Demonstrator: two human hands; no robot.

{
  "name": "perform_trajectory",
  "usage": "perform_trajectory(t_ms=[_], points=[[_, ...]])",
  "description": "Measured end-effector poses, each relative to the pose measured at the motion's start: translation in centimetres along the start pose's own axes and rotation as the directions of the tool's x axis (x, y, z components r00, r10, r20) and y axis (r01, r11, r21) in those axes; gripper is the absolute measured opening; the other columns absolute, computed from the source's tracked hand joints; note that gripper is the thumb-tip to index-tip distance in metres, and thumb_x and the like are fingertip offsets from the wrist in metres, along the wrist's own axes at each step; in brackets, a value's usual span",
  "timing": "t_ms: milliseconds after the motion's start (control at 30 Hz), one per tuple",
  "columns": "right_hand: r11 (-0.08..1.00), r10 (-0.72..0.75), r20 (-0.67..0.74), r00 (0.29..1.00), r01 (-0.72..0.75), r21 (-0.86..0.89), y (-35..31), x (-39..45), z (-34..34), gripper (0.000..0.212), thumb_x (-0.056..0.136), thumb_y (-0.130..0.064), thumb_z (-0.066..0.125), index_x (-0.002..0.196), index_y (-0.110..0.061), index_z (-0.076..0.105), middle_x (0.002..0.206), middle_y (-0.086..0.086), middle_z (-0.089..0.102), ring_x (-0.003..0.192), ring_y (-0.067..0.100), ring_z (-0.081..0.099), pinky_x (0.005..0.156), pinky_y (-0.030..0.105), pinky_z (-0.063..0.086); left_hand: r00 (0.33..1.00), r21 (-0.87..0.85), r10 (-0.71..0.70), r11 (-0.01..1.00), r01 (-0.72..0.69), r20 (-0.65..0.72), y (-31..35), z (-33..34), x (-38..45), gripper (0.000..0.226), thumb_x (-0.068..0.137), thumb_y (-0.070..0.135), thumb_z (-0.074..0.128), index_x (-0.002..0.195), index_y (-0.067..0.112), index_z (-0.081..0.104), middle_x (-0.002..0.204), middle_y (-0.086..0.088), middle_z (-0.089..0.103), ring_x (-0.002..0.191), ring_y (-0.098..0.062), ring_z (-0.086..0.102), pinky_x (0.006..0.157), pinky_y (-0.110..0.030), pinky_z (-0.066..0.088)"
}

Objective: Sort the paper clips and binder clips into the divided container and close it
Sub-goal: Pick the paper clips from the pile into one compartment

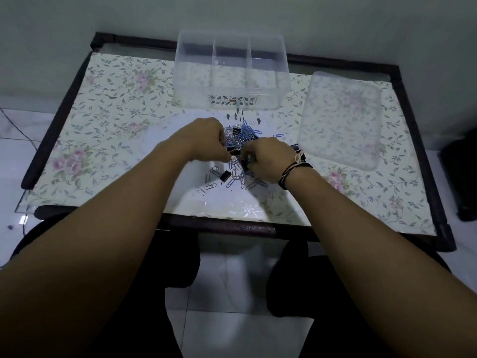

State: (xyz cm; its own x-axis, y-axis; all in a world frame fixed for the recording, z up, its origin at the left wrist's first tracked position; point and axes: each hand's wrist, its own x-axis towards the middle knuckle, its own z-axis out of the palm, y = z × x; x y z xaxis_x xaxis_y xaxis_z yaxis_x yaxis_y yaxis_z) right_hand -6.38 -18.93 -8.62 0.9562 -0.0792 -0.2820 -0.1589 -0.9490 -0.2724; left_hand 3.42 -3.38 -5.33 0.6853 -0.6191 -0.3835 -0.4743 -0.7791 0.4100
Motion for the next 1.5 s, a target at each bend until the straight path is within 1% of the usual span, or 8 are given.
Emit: perform_trajectory(t_ms=[100, 267, 533, 800, 933, 1167, 1333, 1500], points=[[0.995, -0.068, 0.023, 0.997, 0.069, -0.065, -0.1, 0.1, 0.2, 0.037, 0.087, -0.017, 0.063, 0.119, -0.035, 0.066, 0.113, 0.004, 0.061, 0.096, 0.029, 0.063, 0.069, 0.034, 0.049, 1.0, -0.085, -0.001, 0.996, 0.004, 0.029, -0.7, -1.5, -0.3, 0.019, 0.075, 0.021, 0.078, 0.09, 0.011, 0.072, 0.084, -0.007, 0.072, 0.063, -0.019, 0.063, 0.063, -0.038, 0.057], [0.999, -0.033, 0.023, 0.999, 0.034, -0.03, -0.6, 0.2, 0.9, 0.031, 0.086, -0.014, 0.064, 0.115, -0.024, 0.06, 0.12, 0.007, 0.05, 0.091, 0.032, 0.061, 0.074, 0.039, 0.053, 0.999, -0.044, -0.04, 0.998, 0.038, -0.035, -1.3, -1.9, -0.2, 0.02, 0.078, 0.015, 0.075, 0.094, 0.013, 0.064, 0.092, -0.004, 0.065, 0.081, -0.023, 0.059, 0.06, -0.027, 0.042], [0.982, -0.107, -0.054, 0.993, 0.114, 0.15, -0.4, -0.1, -0.4, 0.02, 0.083, -0.022, 0.073, 0.093, -0.013, 0.059, 0.095, 0.004, 0.06, 0.085, 0.026, 0.059, 0.068, 0.032, 0.045, 0.98, 0.047, -0.112, 0.992, 0.121, -0.166, -2.7, -1.2, 0.8, 0.008, 0.087, 0.015, 0.068, 0.089, 0.008, 0.065, 0.088, -0.009, 0.064, 0.085, -0.028, 0.059, 0.066, -0.032, 0.041], [0.956, 0.091, -0.207, 0.974, -0.028, 0.292, 2.5, -0.1, -2.9, 0.014, 0.087, -0.017, 0.069, 0.101, -0.018, 0.066, 0.094, 0.0, 0.069, 0.081, 0.016, 0.059, 0.066, 0.023, 0.041, 0.919, 0.193, -0.254, 0.928, 0.32, -0.301, -2.8, -0.7, 0.3, 0.011, 0.09, 0.021, 0.063, 0.086, 0.011, 0.06, 0.088, -0.01, 0.061, 0.072, -0.027, 0.055, 0.065, -0.033, 0.043], [0.953, 0.255, -0.271, 0.928, -0.194, 0.232, 5.3, -0.1, -3.7, 0.01, 0.089, -0.017, 0.063, 0.095, -0.023, 0.068, 0.101, 0.007, 0.074, 0.088, 0.027, 0.068, 0.078, 0.033, 0.055, 0.923, 0.356, -0.124, 0.898, 0.26, -0.364, -1.1, 0.0, 0.0, 0.027, 0.088, 0.023, 0.065, 0.111, 0.008, 0.06, 0.115, -0.016, 0.057, 0.107, -0.036, 0.056, 0.086, -0.044, 0.046], [0.977, 0.213, -0.296, 0.931, -0.202, 0.066, 4.4, -0.1, -3.5, 0.034, 0.086, -0.008, 0.054, 0.115, -0.019, 0.066, 0.119, 0.009, 0.064, 0.107, 0.031, 0.062, 0.082, 0.036, 0.049, 0.998, 0.336, 0.002, 0.941, -0.023, 0.062, 1.9, 2.9, -1.0, 0.041, 0.075, 0.042, 0.081, 0.093, 0.016, 0.056, 0.078, 0.003, 0.057, 0.081, -0.023, 0.063, 0.074, -0.038, 0.056], [0.993, 0.11, -0.193, 0.975, -0.117, -0.028, 0.9, 0.3, -0.8, 0.031, 0.087, -0.035, 0.064, 0.114, -0.02, 0.063, 0.111, 0.008, 0.061, 0.097, 0.03, 0.063, 0.071, 0.032, 0.046, 0.996, 0.348, 0.033, 0.936, -0.062, 0.089, 1.8, 4.1, -0.8, 0.022, 0.08, 0.022, 0.075, 0.083, 0.016, 0.054, 0.079, -0.001, 0.06, 0.078, -0.024, 0.062, 0.07, -0.039, 0.058], [0.989, 0.144, -0.161, 0.977, -0.145, 0.006, 0.7, 0.5, 0.9, 0.02, 0.088, -0.031, 0.063, 0.104, -0.019, 0.063, 0.109, 0.008, 0.06, 0.097, 0.031, 0.062, 0.073, 0.035, 0.049, 0.994, 0.298, 0.043, 0.952, -0.072, 0.102, 1.7, 3.9, -0.5, 0.016, 0.08, 0.009, 0.068, 0.09, 0.012, 0.057, 0.08, -0.004, 0.058, 0.08, -0.025, 0.062, 0.063, -0.034, 0.049]])
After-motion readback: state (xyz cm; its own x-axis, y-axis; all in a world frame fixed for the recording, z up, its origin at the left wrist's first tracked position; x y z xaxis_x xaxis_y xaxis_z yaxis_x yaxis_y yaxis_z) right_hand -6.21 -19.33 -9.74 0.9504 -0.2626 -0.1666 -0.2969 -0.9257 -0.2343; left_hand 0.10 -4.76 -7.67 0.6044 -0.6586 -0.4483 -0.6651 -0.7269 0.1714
